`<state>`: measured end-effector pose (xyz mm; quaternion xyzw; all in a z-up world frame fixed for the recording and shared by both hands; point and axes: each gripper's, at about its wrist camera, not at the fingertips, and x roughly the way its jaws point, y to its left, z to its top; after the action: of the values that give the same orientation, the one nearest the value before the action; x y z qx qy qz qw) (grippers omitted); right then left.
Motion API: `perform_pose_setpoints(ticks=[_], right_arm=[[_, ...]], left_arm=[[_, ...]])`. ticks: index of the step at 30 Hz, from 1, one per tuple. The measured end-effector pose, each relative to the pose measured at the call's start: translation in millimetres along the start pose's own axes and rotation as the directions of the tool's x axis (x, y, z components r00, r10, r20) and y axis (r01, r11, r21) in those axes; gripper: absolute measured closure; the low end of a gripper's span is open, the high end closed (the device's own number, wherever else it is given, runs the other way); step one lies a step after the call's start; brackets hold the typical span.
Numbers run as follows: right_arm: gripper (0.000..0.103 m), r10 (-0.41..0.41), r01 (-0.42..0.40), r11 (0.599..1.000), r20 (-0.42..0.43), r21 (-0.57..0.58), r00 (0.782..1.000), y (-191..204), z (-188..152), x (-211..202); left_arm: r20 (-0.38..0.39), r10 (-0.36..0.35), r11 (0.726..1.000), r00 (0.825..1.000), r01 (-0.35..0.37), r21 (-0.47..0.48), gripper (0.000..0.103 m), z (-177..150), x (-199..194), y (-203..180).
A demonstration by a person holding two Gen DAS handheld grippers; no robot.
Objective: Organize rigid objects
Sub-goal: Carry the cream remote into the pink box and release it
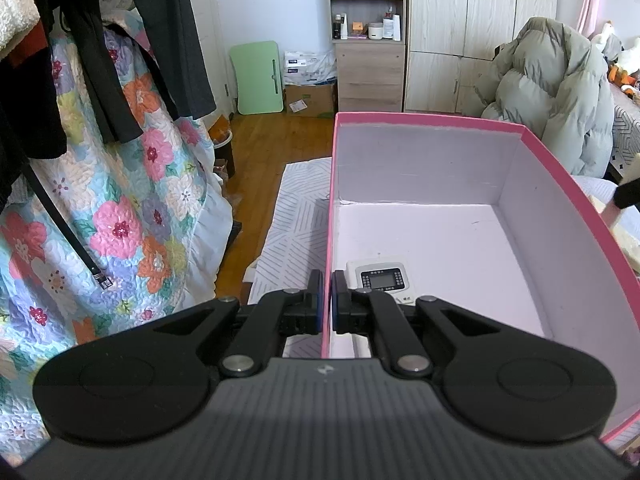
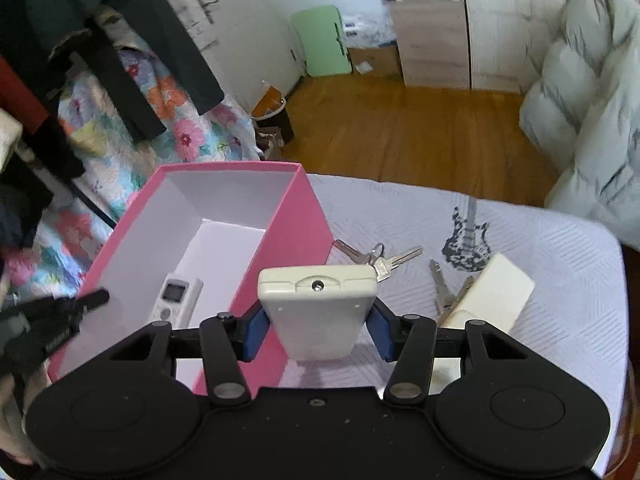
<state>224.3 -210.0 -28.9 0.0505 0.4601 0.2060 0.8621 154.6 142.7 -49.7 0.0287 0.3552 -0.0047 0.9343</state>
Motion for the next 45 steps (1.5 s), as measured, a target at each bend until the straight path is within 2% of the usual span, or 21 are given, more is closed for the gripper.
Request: perform_pose_setpoints(ticks=[3,6,10,12,15,18,23,26,29,32,34,36,38,42,45], right_arm=[[0.045,-0.017,0.017,1.0,0.034,-0.02,0.999,2,5,-9],[0.045,-0.023,0.033,0.995,0.107,-0.095,0.994,17,11,-33],[0.045,-0.025,0.065,0.984,0.234,-0.163,0.972,40,23,-68],[0.045,0.004,0.05,0.979,0.262,-0.198,0.965,51,31,-79],[0.045,0.069,-0.017,0.979,0.249,-0.205,0.966,60,38,-85],[0.045,0.132,-0.091,0.975,0.202,-0.201,0.97,71,41,-70],[0.045,0.217,-0.204,0.956,0.041,-0.21,0.975,95,34,-11],[0.045,0.187,-0.188,0.955,-0.025,-0.231,0.982,113,29,33],[0.045,0.187,-0.18,0.953,0.005,-0.245,0.982,124,35,55],[0.045,0.226,-0.204,0.947,0.063,-0.25,0.972,131,38,62],[0.045,0.211,-0.186,0.948,0.072,-0.26,0.975,139,33,68],[0.045,0.206,-0.19,0.942,0.031,-0.277,0.978,147,24,76],[0.045,0.2,-0.178,0.932,0.038,-0.315,0.979,153,11,72],[0.045,0.179,-0.171,0.915,-0.013,-0.366,0.984,161,-6,67],[0.045,0.141,-0.15,0.905,-0.053,-0.398,0.989,166,-19,70]], left_arm=[[0.005,0.008,1.0,1.0,-0.008,0.005,0.099,-1,-1,-3],[0.013,0.024,1.0,1.0,-0.024,0.016,0.099,-2,-2,-8],[0.005,0.007,1.0,1.0,-0.007,-0.004,0.099,-1,-3,-7],[0.0,-0.012,1.0,1.0,0.012,-0.019,0.1,-1,-3,-4],[0.001,-0.014,1.0,1.0,0.014,-0.013,0.1,0,-5,-3],[0.001,-0.031,0.999,1.0,0.031,-0.019,0.1,-1,-6,-2],[-0.008,-0.086,0.995,0.996,0.085,-0.056,0.1,2,-7,10],[0.005,-0.077,0.996,0.997,0.077,-0.038,0.101,1,-9,9],[0.006,-0.097,0.994,0.995,0.097,-0.049,0.1,2,-9,13],[0.0,-0.132,0.988,0.991,0.132,-0.076,0.099,3,-8,21],[-0.001,-0.145,0.986,0.989,0.145,-0.085,0.098,3,-7,25],[0.003,-0.137,0.988,0.991,0.137,-0.074,0.099,3,-7,24],[0.005,-0.137,0.988,0.991,0.137,-0.071,0.099,3,-7,24],[0.002,-0.145,0.986,0.989,0.144,-0.079,0.099,3,-6,27],[0.0,-0.15,0.985,0.989,0.149,-0.083,0.098,4,-6,28]])
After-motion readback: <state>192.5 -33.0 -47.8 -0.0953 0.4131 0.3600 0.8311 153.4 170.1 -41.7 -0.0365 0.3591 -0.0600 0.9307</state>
